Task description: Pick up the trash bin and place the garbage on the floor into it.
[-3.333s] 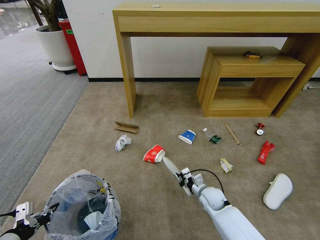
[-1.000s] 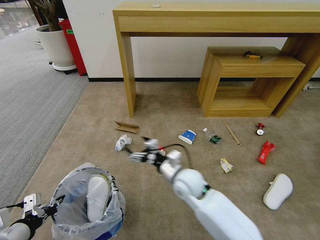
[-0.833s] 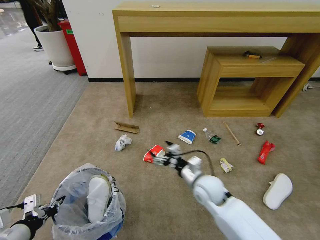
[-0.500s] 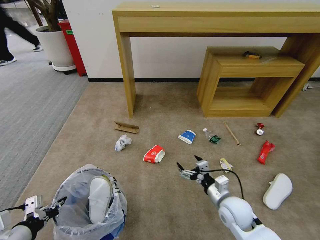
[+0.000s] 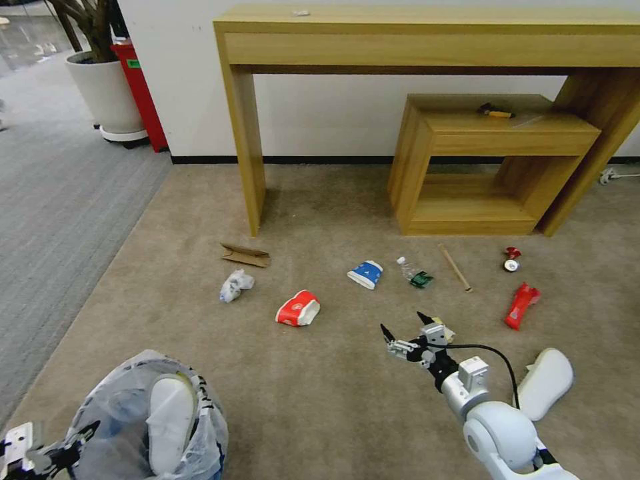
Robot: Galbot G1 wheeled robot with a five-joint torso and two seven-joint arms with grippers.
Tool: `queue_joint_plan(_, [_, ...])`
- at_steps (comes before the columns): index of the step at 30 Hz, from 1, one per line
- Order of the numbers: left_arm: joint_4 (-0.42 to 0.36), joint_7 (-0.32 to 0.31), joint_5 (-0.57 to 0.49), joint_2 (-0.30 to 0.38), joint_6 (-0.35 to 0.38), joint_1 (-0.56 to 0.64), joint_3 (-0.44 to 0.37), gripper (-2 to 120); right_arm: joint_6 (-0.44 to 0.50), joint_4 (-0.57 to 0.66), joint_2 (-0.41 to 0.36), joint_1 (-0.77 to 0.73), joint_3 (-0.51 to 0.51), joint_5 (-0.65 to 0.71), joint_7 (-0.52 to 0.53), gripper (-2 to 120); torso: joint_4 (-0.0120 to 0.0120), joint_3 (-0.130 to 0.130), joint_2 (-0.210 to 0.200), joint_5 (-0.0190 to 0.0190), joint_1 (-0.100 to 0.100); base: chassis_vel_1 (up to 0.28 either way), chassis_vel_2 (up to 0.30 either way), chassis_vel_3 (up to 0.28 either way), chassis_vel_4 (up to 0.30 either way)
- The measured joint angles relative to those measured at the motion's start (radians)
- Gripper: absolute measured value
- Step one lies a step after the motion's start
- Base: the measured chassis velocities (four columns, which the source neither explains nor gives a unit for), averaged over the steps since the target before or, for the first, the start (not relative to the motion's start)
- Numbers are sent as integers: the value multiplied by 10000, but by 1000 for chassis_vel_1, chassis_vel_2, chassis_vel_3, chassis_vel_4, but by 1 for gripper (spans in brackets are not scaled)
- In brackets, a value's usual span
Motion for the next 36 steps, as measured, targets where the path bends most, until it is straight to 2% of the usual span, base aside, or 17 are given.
queue_joint_plan(12, [101,329,21,-264,-215,298,-116,0,456,-199,456,-646,613,-161,-211,100,-1,0,-1,-6,1,-301,-286,287,290])
queue_joint_plan(13, [106,348,21,-283,-220,316,-130,0,506,-289,540,-699,675,-160,-211,100,-1,0,0,5,1,-322,-358,312,360])
queue_joint_plan(15, [123,369,21,-297,-241,330,-144,0,592,-404,623,-720,718,-132,-210,100,-1,0,0,2,1,-322,-378,361,360])
queue_joint_plan(16, [134,383,21,-313,-255,340,-144,0,674,-527,696,-726,755,-73,-205,100,-2,0,0,-12,1,-361,-378,361,353])
queue_joint_plan(20, [164,465,38,-368,-311,439,-157,0,656,-1363,992,-644,909,582,-23,100,-1,0,0,7,1,-337,-326,321,311])
queue_joint_plan(26, [233,619,38,-371,-426,570,-304,0,499,-2800,1133,-634,1364,1283,526,100,-1,0,-1,-1,1,-124,-112,138,129])
queue_joint_plan(28, [266,626,39,-368,-437,574,-321,0,526,-2968,1132,-696,1469,1409,520,100,-1,0,0,-11,2,29,13,-12,-30])
queue_joint_plan(36, [304,634,178,-401,-449,531,-230,0,968,-4104,1298,-779,1608,2482,16,100,0,0,-1,-5,2,36,31,-30,-36])
